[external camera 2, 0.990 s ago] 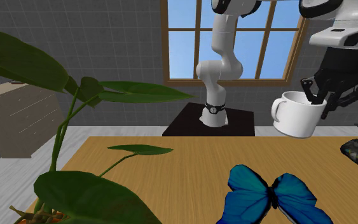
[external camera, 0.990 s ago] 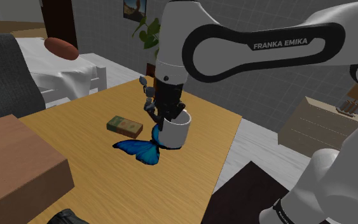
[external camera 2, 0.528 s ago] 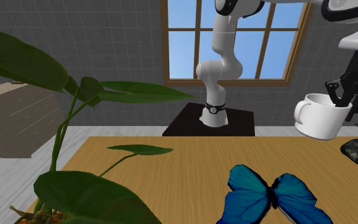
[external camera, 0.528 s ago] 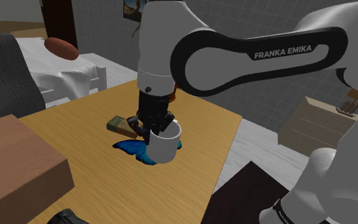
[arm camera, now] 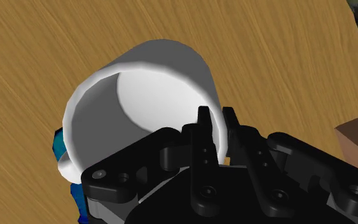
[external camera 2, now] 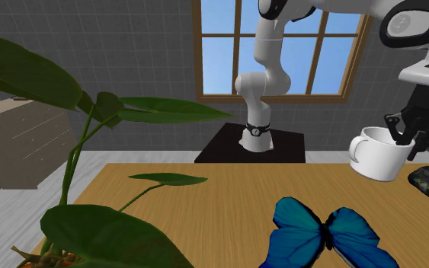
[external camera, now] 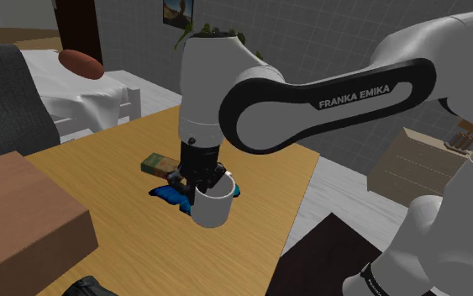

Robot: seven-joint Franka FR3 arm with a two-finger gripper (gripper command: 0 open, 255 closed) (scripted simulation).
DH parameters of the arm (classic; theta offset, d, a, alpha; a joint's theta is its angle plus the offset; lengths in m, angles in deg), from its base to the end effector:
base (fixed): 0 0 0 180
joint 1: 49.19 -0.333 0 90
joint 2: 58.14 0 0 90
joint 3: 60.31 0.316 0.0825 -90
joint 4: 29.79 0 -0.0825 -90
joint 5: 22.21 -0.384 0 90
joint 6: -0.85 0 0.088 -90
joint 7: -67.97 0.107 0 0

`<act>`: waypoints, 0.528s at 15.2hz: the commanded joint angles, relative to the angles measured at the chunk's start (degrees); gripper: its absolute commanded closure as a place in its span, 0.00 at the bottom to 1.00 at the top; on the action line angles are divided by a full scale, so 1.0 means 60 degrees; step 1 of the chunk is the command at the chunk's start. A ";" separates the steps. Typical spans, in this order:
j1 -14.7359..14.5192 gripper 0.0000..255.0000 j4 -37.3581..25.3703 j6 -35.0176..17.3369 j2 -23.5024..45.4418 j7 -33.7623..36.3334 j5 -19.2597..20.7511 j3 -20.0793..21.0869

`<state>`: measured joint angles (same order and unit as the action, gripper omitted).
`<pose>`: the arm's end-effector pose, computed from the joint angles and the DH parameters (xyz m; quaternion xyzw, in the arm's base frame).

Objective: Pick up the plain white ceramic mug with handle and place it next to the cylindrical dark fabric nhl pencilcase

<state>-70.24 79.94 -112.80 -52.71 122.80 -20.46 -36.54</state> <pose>0.4157 0.4030 0.4464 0.9966 -0.0817 -0.0098 0.0036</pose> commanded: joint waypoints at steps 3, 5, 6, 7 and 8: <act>0.0001 1.00 0.0351 -0.0485 0.0137 0.0025 0.0068 -0.0015; -0.0008 1.00 0.0506 -0.0725 0.0231 0.0055 0.0115 -0.0019; -0.0012 1.00 0.0580 -0.0844 0.0281 0.0071 0.0140 -0.0022; -0.0017 1.00 0.0651 -0.0963 0.0333 0.0089 0.0166 -0.0025; -0.0022 1.00 0.0721 -0.1081 0.0386 0.0107 0.0194 -0.0029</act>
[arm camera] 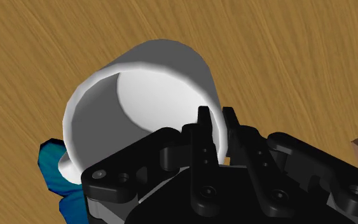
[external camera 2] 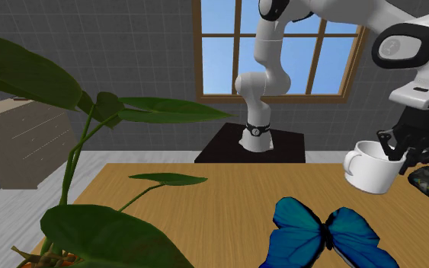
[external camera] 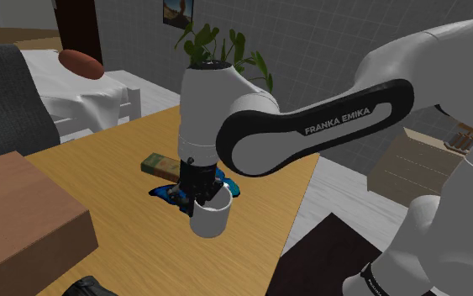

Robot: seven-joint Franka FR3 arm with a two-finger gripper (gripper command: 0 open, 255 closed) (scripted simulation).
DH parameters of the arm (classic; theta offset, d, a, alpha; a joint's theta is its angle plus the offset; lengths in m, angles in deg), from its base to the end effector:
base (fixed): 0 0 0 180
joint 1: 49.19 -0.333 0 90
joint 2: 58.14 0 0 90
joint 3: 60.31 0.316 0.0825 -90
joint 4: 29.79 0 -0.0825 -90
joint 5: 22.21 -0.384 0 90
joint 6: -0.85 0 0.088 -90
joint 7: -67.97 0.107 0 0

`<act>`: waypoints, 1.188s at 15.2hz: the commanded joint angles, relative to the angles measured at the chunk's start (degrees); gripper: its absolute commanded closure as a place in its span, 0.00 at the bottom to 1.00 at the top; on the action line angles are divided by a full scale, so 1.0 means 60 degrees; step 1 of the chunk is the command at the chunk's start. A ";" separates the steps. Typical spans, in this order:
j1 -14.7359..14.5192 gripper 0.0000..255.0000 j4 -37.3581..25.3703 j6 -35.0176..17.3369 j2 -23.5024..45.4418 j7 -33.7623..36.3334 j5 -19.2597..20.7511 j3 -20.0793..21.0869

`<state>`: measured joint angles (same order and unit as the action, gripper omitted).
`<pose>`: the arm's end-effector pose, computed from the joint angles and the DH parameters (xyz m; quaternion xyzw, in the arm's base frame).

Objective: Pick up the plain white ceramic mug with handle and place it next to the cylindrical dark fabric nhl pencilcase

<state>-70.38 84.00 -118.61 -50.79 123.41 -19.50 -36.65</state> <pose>0.4150 0.4019 0.4044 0.9966 -0.0818 -0.0098 0.0036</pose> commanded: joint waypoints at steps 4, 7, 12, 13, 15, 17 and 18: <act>-0.0022 1.00 0.0302 -0.0584 0.0301 0.0086 0.0156 -0.0030; -0.0044 1.00 0.0473 -0.0933 0.0496 0.0155 0.0261 -0.0051; -0.0090 1.00 0.0715 -0.1503 0.0856 0.0286 0.0461 -0.0102; -0.0099 1.00 0.0750 -0.1596 0.0920 0.0310 0.0497 -0.0113; -0.0099 1.00 0.0750 -0.1596 0.0920 0.0309 0.0497 -0.0113; -0.0100 1.00 0.0750 -0.1596 0.0920 0.0310 0.0497 -0.0114; -0.0100 1.00 0.0750 -0.1596 0.0920 0.0310 0.0497 -0.0114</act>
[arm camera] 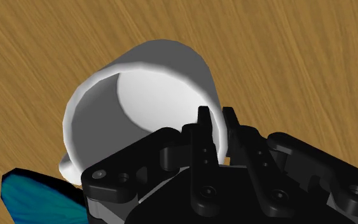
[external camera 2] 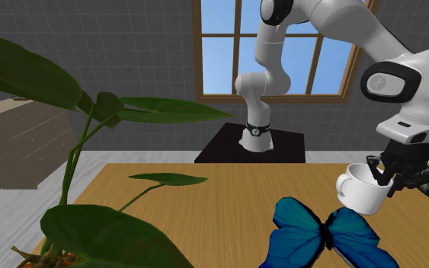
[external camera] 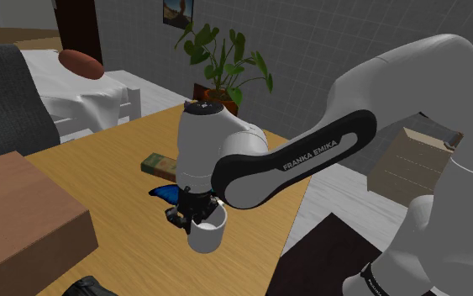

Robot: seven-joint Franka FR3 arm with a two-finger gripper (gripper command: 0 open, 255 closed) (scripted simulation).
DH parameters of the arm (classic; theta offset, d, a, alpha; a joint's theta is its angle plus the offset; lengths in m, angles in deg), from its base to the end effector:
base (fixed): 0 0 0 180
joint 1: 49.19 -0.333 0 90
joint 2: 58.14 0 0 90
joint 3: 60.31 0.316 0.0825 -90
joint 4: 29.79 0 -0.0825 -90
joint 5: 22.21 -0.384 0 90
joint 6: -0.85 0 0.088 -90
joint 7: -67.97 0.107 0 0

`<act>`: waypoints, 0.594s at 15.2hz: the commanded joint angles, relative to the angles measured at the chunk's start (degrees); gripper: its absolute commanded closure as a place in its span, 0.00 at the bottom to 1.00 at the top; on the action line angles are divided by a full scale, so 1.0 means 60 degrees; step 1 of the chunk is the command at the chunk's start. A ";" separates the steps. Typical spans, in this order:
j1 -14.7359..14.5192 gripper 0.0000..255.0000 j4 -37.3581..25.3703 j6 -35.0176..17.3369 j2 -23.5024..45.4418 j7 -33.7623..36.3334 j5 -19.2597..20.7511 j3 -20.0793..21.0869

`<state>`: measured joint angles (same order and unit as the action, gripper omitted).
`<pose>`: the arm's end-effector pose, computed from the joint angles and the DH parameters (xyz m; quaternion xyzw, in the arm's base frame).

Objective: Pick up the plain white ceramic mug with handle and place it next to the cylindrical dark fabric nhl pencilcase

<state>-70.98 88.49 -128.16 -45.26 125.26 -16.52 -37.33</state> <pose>0.4161 0.4017 0.3317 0.9966 -0.0817 -0.0096 0.0034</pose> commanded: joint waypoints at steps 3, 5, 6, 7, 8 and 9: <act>-0.0001 0.00 0.0001 -0.0005 -0.0001 0.0001 0.0001 0.0000; -0.0001 0.00 0.0000 -0.0004 -0.0001 0.0001 0.0001 0.0000; -0.0001 0.00 0.0000 -0.0004 -0.0001 0.0002 0.0001 0.0000; -0.0001 0.00 0.0000 -0.0004 -0.0001 0.0002 0.0001 0.0000; -0.0001 0.00 0.0000 -0.0004 -0.0001 0.0002 0.0001 0.0000; 0.0027 0.00 -0.0117 0.0280 -0.0184 -0.0069 -0.0102 0.0031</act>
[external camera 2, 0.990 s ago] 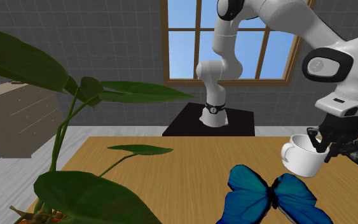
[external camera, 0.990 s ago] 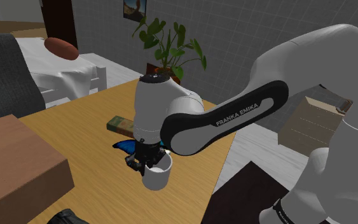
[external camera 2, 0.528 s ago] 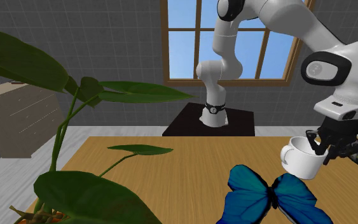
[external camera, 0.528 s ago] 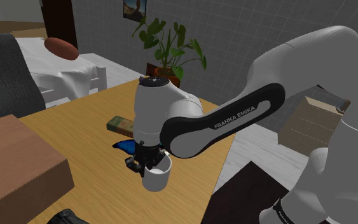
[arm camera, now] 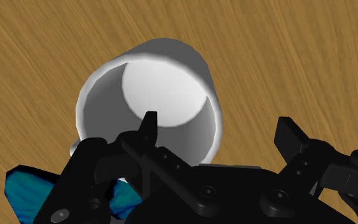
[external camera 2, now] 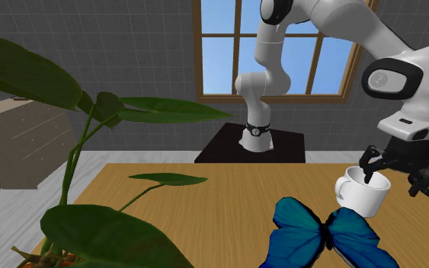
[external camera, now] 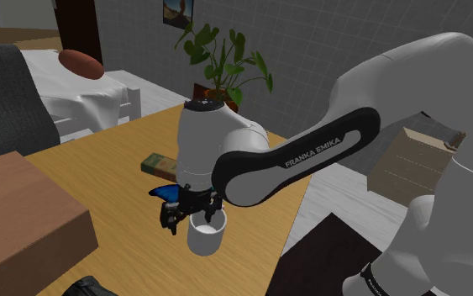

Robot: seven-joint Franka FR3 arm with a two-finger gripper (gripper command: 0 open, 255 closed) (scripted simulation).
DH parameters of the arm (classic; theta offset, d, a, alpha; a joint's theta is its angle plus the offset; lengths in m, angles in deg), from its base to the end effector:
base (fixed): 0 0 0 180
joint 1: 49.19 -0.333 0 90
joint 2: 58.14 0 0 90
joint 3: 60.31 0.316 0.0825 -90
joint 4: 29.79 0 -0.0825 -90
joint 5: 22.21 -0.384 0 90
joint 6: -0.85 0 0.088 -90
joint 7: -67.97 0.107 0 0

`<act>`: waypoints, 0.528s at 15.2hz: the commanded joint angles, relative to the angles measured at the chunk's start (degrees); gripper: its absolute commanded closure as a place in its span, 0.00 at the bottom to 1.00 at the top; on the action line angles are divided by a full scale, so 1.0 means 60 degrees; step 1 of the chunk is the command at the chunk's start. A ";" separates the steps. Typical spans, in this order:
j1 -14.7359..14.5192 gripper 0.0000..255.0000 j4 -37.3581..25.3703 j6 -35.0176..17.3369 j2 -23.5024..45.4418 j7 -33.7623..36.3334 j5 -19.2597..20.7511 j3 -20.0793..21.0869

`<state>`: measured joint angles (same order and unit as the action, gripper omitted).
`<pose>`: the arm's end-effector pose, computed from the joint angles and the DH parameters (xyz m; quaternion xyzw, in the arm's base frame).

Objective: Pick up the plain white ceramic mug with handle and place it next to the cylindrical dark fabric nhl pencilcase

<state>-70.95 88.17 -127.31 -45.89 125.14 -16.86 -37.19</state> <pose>0.4155 0.4024 0.3388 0.9966 -0.0817 -0.0093 0.0031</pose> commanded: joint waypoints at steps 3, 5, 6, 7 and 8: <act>0.0083 0.00 -0.0465 0.0949 -0.0529 -0.0216 -0.0291 0.0066; 0.0082 0.00 -0.0464 0.0948 -0.0529 -0.0217 -0.0292 0.0064; 0.0082 0.00 -0.0465 0.0949 -0.0529 -0.0217 -0.0292 0.0064; 0.0082 0.00 -0.0465 0.0949 -0.0529 -0.0217 -0.0292 0.0064; 0.0082 0.00 -0.0465 0.0949 -0.0529 -0.0217 -0.0292 0.0064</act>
<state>-70.46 85.40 -121.66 -49.05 123.85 -18.60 -36.81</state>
